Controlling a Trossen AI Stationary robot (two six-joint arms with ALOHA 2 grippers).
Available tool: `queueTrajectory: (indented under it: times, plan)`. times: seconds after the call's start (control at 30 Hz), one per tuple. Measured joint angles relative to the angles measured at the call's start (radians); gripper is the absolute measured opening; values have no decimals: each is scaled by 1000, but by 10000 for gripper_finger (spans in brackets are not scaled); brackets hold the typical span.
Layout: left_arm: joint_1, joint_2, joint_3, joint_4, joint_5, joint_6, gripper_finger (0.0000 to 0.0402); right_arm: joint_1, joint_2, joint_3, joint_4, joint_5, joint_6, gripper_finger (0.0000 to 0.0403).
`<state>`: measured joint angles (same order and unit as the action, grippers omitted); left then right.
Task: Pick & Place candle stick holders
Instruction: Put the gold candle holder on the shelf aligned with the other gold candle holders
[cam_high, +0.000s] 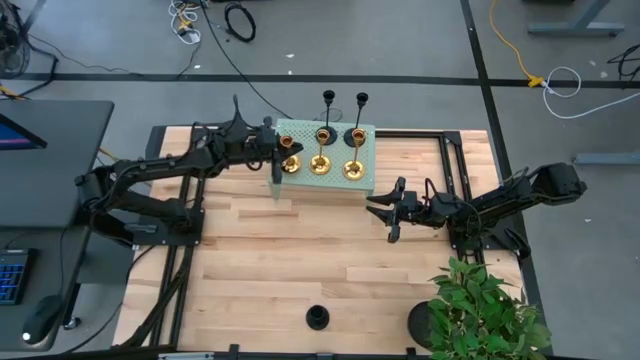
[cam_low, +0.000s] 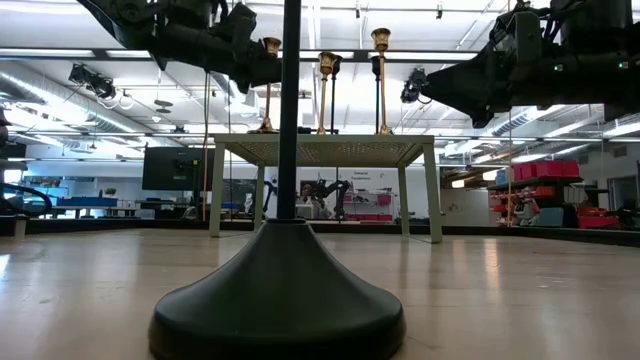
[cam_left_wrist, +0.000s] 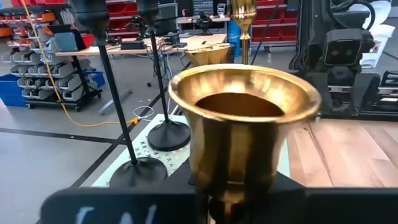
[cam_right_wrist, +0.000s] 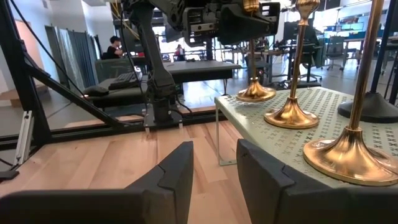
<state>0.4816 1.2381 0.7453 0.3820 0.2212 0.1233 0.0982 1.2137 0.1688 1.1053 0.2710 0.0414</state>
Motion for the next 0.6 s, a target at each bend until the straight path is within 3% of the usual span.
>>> queueTrajectory:
  times: [0.3, 0.6]
  plan:
    - [0, 0, 0, -2, -1, 1, 16, 0, 0, 0, 0, 0, 3, 123]
    - [0, 0, 0, -3, -1, -7, 41, 0, 0, 0, -3, 0, 3, 123]
